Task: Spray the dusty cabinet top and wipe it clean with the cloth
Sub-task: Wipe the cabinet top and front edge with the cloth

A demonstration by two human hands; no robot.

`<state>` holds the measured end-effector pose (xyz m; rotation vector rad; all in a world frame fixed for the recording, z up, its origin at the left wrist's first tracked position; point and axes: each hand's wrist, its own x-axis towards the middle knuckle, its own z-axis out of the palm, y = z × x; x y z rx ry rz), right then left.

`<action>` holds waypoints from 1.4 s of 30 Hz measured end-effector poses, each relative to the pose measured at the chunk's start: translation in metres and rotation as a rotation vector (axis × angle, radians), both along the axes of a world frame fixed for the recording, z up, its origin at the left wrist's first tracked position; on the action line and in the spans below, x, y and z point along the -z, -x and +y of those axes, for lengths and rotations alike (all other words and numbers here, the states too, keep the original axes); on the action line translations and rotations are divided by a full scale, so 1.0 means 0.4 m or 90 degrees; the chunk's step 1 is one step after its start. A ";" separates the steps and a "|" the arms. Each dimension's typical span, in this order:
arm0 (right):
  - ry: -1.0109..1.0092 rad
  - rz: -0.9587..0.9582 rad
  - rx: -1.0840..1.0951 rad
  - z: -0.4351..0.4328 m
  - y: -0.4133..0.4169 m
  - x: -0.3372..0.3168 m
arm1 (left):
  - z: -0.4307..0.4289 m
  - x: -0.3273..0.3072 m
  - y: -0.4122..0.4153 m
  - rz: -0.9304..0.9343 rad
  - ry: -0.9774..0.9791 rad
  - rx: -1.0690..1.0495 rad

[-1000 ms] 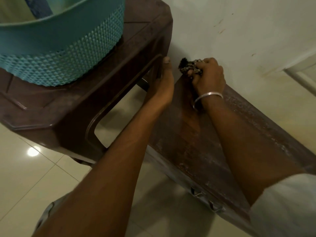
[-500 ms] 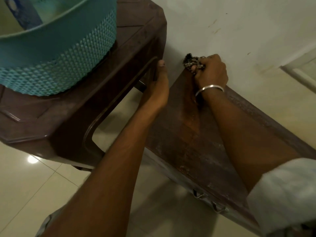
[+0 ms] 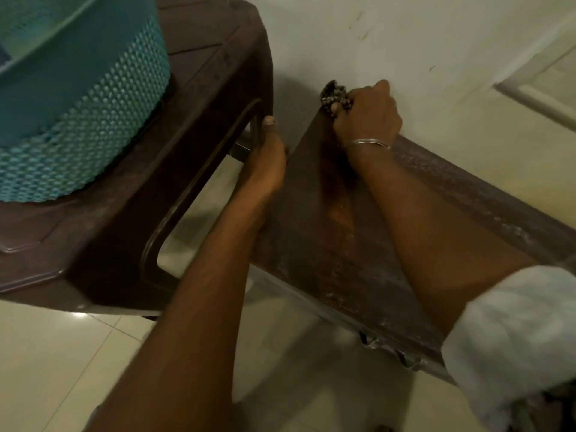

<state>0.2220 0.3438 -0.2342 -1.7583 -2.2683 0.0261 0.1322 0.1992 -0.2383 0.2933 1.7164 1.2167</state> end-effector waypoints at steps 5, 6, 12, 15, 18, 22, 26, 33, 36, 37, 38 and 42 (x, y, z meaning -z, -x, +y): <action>-0.027 -0.021 -0.028 -0.087 -0.030 0.017 | -0.001 -0.010 -0.005 0.022 0.013 0.015; -0.034 -0.020 -0.043 -0.097 -0.037 0.017 | -0.004 -0.011 -0.005 0.024 0.014 0.023; -0.010 0.023 0.036 -0.015 -0.005 0.005 | -0.018 -0.016 -0.006 0.036 -0.015 0.062; -0.006 0.038 0.042 -0.026 0.002 0.004 | -0.014 -0.015 -0.005 0.026 -0.026 0.066; -0.024 0.030 -0.027 -0.098 -0.026 0.025 | -0.012 -0.013 -0.006 0.049 -0.020 0.086; -0.044 0.042 -0.080 -0.109 -0.051 0.023 | -0.020 -0.021 -0.012 0.060 -0.022 0.105; 0.019 0.105 -0.008 -0.004 -0.047 -0.016 | -0.030 -0.020 -0.010 0.030 -0.010 0.128; -0.009 -0.010 -0.017 -0.097 -0.092 0.005 | -0.015 -0.021 -0.028 0.082 0.031 0.140; -0.031 -0.037 -0.004 -0.098 -0.101 0.013 | -0.018 -0.028 -0.037 0.107 0.032 0.136; -0.021 -0.034 0.011 -0.075 -0.095 0.010 | -0.021 -0.031 -0.038 0.116 0.032 0.142; -0.007 -0.025 0.027 -0.048 -0.089 0.004 | -0.024 -0.035 -0.039 0.124 0.035 0.149; 0.027 -0.015 0.051 -0.001 -0.079 -0.018 | -0.028 -0.047 -0.039 0.145 0.051 0.159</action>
